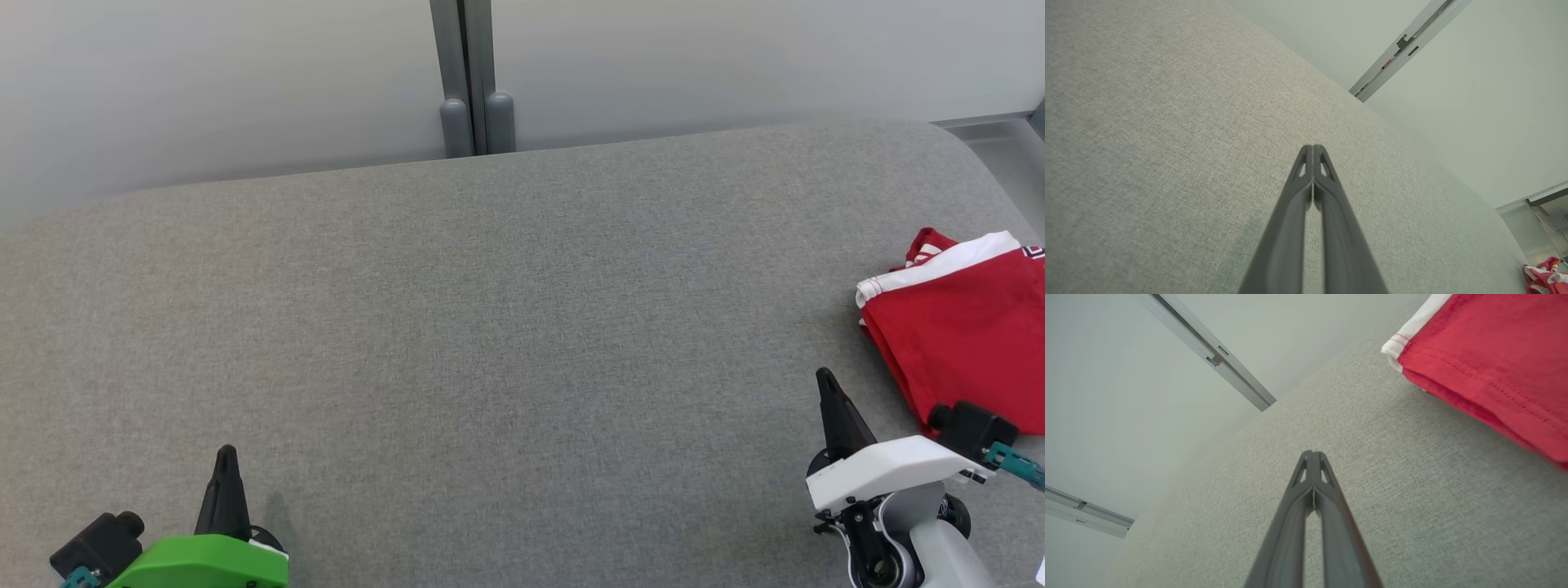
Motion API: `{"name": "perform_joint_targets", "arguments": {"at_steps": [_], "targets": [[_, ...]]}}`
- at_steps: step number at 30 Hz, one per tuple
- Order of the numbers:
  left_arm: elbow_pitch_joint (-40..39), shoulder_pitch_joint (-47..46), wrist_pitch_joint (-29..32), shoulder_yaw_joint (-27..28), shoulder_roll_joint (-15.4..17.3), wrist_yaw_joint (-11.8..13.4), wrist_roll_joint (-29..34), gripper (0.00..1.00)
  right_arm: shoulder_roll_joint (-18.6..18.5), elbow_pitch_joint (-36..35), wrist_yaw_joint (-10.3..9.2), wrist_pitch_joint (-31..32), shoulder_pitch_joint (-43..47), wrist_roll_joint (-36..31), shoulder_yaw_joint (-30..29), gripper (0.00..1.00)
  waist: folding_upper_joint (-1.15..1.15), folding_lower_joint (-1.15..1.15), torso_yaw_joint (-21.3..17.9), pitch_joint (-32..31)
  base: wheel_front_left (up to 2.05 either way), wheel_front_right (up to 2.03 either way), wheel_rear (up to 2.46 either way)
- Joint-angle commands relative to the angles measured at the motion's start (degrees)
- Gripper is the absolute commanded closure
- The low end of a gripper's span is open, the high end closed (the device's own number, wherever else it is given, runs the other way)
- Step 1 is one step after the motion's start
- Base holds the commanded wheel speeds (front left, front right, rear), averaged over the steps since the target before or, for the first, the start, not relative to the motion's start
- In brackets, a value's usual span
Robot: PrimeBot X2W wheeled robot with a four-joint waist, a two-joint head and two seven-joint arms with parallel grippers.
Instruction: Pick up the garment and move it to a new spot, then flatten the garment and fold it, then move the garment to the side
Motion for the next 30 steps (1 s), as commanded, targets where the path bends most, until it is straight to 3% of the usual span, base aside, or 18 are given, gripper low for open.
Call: {"name": "perform_joint_targets", "arguments": {"at_steps": [1, 30], "targets": [[-0.8, -1.7, 0.5, 0.4, 0.3, 0.0, -2.1, 1.0, -0.3, -1.2, -0.02, 0.5, -0.3, 2.2, -0.4, 1.0, 0.0, 0.0, 0.0, 0.0, 0.0, 0.0, 0.0], [-1.9, -3.8, 5.7, 1.5, 0.3, 0.1, -21.9, 1.0, -0.5, -4.7, -0.03, 5.7, 1.5, 22.4, -2.3, 1.0, 0.0, 0.0, 0.2, -0.6, 0.0, 0.0, 0.0]]}}
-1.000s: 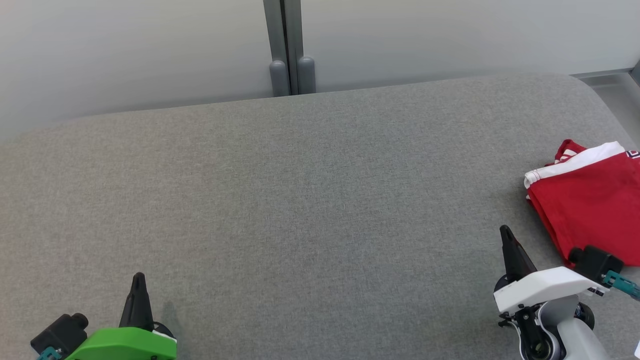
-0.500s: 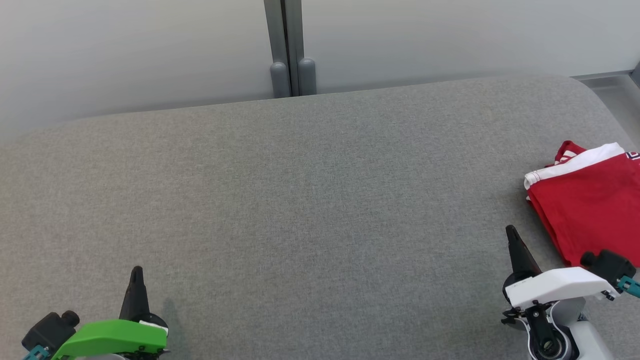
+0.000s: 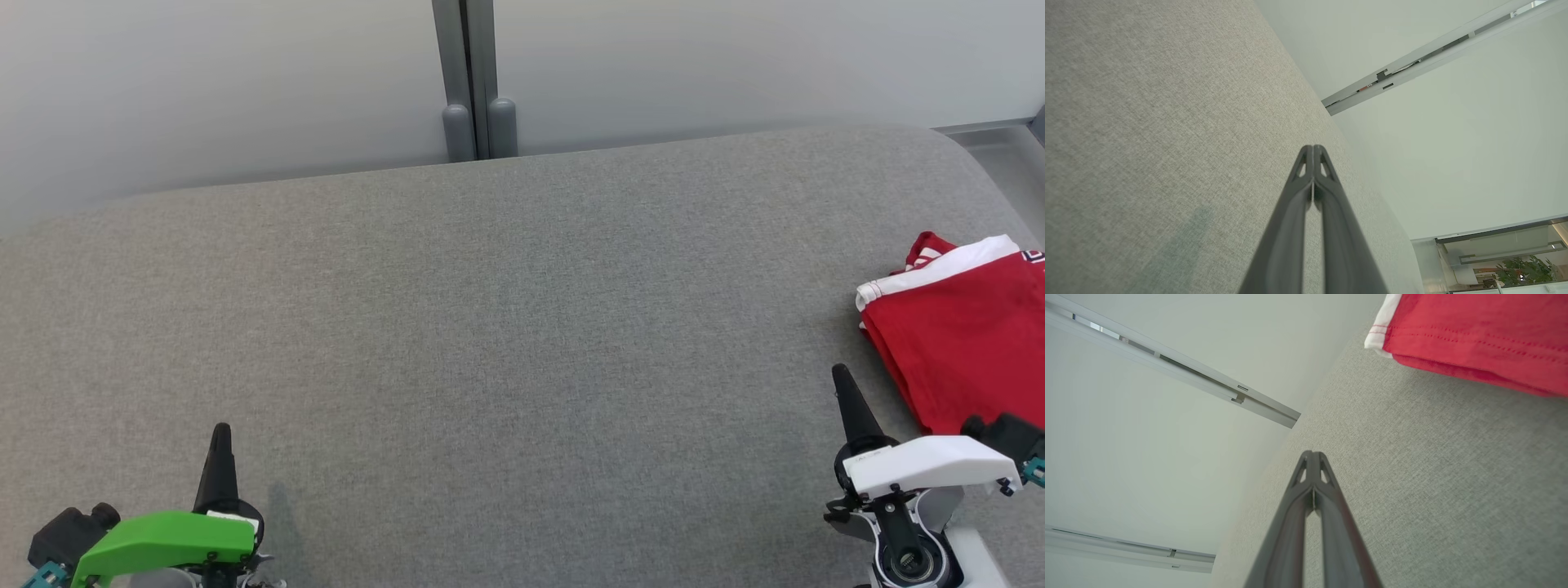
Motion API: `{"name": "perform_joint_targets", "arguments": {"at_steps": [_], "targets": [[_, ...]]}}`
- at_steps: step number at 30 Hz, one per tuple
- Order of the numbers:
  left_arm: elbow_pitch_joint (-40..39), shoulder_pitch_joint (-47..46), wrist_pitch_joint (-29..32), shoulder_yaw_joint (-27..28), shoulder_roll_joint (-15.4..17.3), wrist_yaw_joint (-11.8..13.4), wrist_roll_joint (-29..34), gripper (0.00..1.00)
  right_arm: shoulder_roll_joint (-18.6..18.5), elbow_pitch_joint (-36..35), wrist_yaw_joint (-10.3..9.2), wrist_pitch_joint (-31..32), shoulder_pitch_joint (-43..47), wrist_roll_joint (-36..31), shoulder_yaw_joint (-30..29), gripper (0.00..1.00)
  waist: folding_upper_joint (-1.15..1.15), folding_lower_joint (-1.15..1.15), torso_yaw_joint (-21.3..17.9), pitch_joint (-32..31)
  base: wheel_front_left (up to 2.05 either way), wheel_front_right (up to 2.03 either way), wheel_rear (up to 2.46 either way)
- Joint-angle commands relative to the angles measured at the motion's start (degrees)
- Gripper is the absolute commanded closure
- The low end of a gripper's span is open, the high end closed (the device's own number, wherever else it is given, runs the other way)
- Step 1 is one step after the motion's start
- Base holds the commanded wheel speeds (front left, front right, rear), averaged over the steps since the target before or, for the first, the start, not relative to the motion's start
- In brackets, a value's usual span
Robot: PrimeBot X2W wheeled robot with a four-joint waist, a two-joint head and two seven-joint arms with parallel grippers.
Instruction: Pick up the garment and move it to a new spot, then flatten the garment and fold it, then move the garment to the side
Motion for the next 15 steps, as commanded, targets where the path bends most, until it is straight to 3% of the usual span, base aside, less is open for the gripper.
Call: {"name": "perform_joint_targets", "arguments": {"at_steps": [1, 15], "targets": [[-0.7, -1.4, 0.3, 0.3, 0.3, 0.1, -1.7, 1.0, -0.3, -1.0, -0.03, 0.4, 0.3, 1.7, -0.3, 1.0, 0.0, 0.0, 0.0, 0.0, 0.0, 0.0, 0.0], [-1.1, -2.2, 2.4, 0.7, 0.3, 0.1, -9.4, 1.0, -0.4, -2.3, -0.04, 2.4, 0.9, 9.5, -1.1, 1.0, 0.0, 0.0, 0.1, -0.3, 0.0, 0.0, 0.0]]}}
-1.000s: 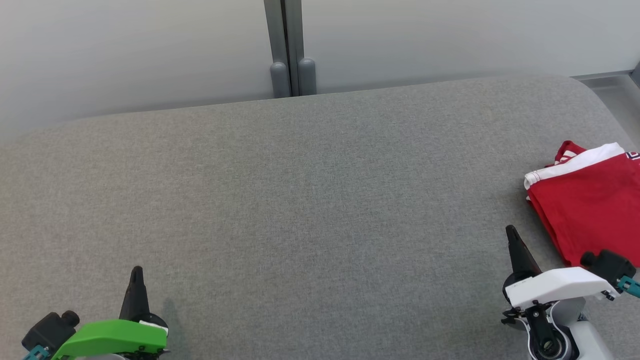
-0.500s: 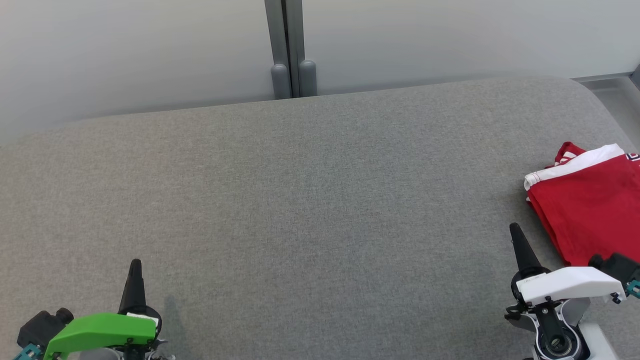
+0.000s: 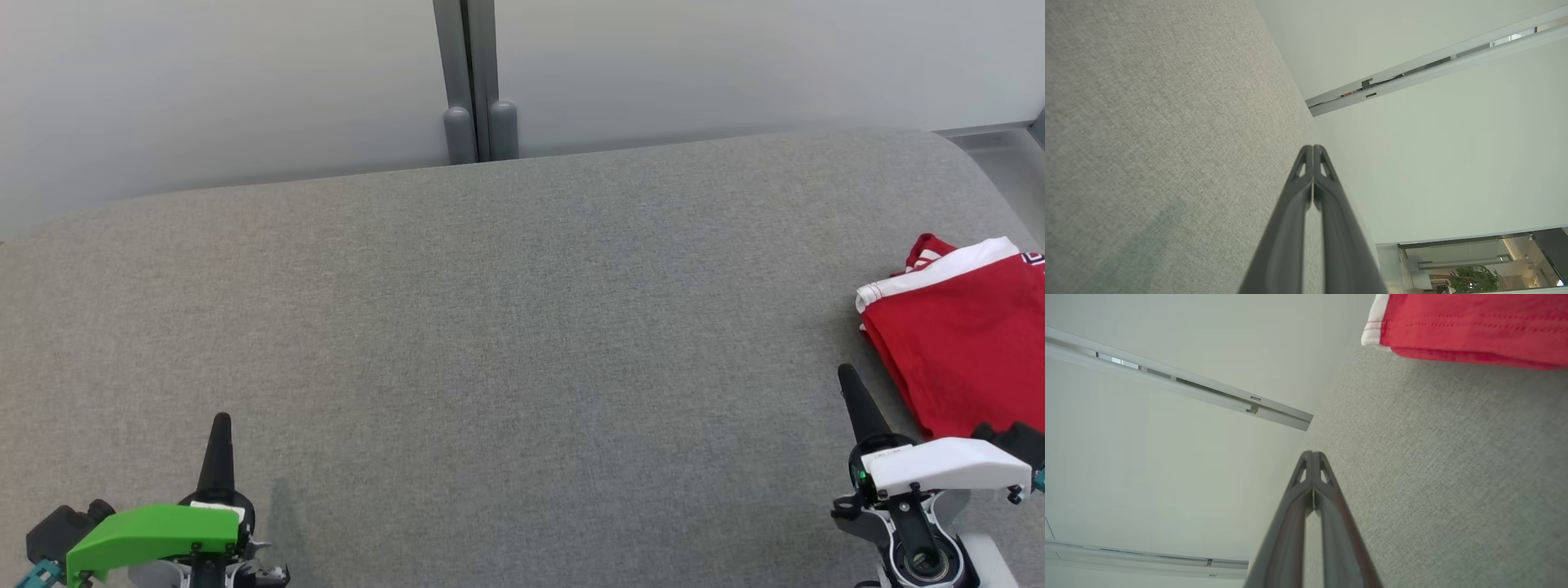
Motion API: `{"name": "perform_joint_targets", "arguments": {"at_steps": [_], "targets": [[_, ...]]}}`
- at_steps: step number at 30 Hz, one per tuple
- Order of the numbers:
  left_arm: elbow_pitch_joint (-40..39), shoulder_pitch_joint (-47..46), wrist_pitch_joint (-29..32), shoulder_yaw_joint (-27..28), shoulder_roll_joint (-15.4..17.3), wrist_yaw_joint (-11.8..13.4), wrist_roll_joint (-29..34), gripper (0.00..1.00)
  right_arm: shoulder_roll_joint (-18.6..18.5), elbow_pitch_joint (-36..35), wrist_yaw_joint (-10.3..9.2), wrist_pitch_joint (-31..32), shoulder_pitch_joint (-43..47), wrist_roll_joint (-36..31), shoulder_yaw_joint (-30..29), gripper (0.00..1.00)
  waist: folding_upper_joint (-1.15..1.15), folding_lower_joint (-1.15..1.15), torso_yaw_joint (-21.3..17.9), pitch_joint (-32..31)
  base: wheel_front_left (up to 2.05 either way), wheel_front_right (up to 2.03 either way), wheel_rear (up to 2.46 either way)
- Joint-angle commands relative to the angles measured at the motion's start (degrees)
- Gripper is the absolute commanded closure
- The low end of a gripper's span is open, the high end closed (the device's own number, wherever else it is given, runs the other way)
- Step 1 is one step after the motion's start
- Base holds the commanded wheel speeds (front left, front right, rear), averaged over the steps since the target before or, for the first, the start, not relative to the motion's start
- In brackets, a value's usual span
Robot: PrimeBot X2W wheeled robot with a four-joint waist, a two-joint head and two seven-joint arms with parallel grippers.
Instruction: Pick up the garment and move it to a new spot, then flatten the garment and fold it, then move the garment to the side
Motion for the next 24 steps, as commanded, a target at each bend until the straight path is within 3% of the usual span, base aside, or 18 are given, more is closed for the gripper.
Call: {"name": "perform_joint_targets", "arguments": {"at_steps": [1, 24], "targets": [[-0.5, -1.4, 0.4, 0.3, 0.3, 0.1, -1.5, 1.0, -0.3, -0.8, -0.03, 0.5, 0.2, 1.5, -0.3, 1.0, 0.0, 0.0, 0.0, 0.0, 0.0, 0.0, 0.0], [-1.1, -2.4, 3.2, 0.9, 0.3, 0.1, -12.1, 1.0, -0.4, -2.7, -0.03, 3.3, 1.3, 12.4, -1.3, 1.0, 0.0, 0.0, 0.1, -0.4, 0.0, 0.0, 0.0]]}}
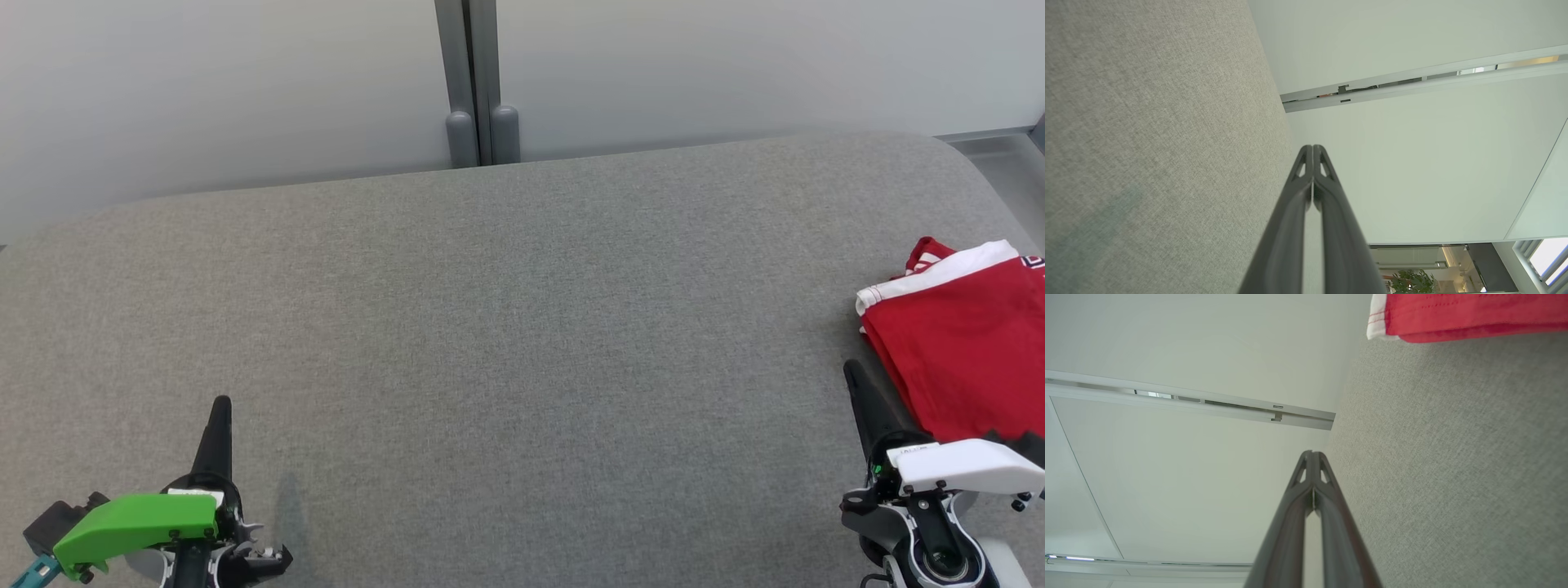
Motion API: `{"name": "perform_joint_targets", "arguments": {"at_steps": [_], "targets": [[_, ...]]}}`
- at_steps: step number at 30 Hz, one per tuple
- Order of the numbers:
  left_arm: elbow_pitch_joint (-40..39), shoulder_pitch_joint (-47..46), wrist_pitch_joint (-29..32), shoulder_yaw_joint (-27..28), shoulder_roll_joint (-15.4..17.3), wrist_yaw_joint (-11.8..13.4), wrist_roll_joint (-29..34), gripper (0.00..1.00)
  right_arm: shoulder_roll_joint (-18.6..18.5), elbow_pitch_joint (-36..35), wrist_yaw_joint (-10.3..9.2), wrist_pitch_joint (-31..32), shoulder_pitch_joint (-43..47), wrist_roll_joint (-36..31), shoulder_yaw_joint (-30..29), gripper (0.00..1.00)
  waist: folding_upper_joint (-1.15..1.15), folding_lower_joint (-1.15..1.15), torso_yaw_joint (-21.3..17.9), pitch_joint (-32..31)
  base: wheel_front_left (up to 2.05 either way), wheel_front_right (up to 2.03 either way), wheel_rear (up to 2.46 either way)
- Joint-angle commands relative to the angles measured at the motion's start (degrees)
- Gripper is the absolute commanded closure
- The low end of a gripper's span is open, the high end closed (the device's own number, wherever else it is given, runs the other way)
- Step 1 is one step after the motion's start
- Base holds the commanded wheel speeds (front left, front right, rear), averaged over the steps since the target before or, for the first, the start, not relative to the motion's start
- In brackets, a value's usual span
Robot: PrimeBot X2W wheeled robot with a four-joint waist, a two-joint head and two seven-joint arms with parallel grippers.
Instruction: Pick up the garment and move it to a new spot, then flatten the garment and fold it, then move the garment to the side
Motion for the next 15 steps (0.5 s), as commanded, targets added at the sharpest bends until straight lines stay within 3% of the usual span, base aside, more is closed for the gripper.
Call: {"name": "perform_joint_targets", "arguments": {"at_steps": [1, 15], "targets": [[-0.5, -1.0, 0.4, 0.4, 0.3, 0.1, -1.3, 1.0, -0.3, -0.7, -0.01, 0.4, 0.6, 1.3, -0.3, 1.0, 0.0, 0.0, 0.0, 0.0, 0.0, 0.0, 0.0], [-0.7, -1.6, 1.9, 0.7, 0.3, 0.1, -6.8, 1.0, -0.4, -1.6, -0.01, 1.9, 1.1, 7.0, -0.8, 1.0, 0.0, 0.0, 0.1, -0.3, 0.0, 0.0, 0.0]]}}
